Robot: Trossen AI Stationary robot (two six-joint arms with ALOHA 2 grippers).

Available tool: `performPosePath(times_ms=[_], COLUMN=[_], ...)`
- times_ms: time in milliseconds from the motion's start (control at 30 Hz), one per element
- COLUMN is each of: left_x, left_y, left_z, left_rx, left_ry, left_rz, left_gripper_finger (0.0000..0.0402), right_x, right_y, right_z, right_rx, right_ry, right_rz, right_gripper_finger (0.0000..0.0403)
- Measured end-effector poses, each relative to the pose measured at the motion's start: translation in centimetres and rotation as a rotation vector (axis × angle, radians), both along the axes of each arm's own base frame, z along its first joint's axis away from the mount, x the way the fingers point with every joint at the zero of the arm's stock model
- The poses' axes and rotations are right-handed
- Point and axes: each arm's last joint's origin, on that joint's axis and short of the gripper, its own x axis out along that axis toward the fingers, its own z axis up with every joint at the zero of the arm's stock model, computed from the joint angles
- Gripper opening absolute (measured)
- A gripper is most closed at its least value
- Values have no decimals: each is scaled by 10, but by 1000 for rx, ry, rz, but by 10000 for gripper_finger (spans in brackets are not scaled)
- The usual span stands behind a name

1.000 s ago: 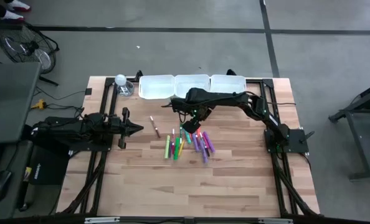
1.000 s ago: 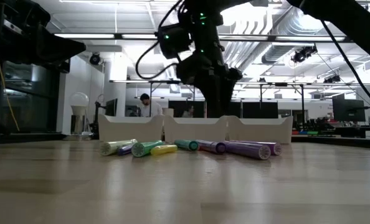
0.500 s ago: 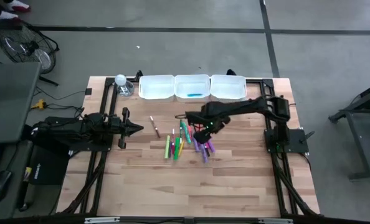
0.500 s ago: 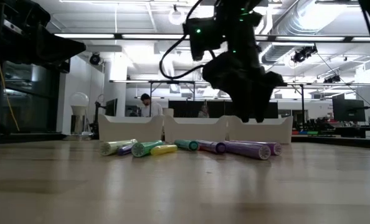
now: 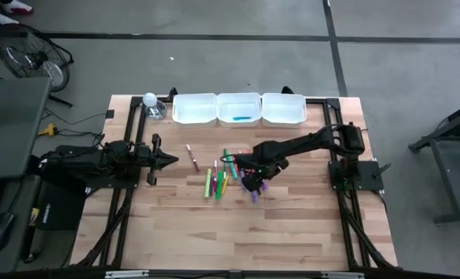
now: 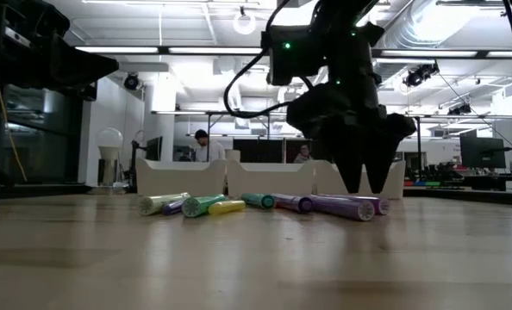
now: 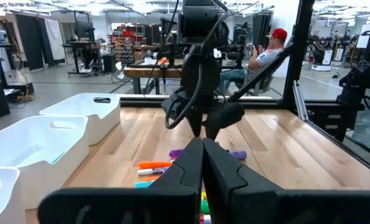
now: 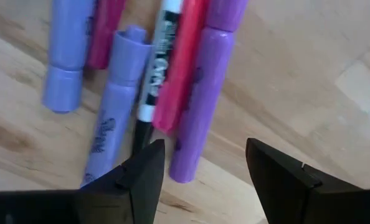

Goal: Pick & Place Markers
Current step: Put the light violet highlighter pen into the left white bin

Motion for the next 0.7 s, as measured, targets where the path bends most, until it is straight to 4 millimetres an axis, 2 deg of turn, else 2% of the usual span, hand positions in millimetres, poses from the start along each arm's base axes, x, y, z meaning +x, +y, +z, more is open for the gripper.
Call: performPosePath(times_ms=[267,700], left_x=[0,0], left_y=[0,0], left_z=[0,0], left_rx=[0,0], left_ry=[0,0], left_rz=[0,0], left_gripper_finger=[1,1], right_x=[-1,1], right_y=[5,9], right_z=[-1,-16], right_rx=[-33,-27], right_ry=[11,53], right_rz=[5,19], right_gripper_finger=[212,212])
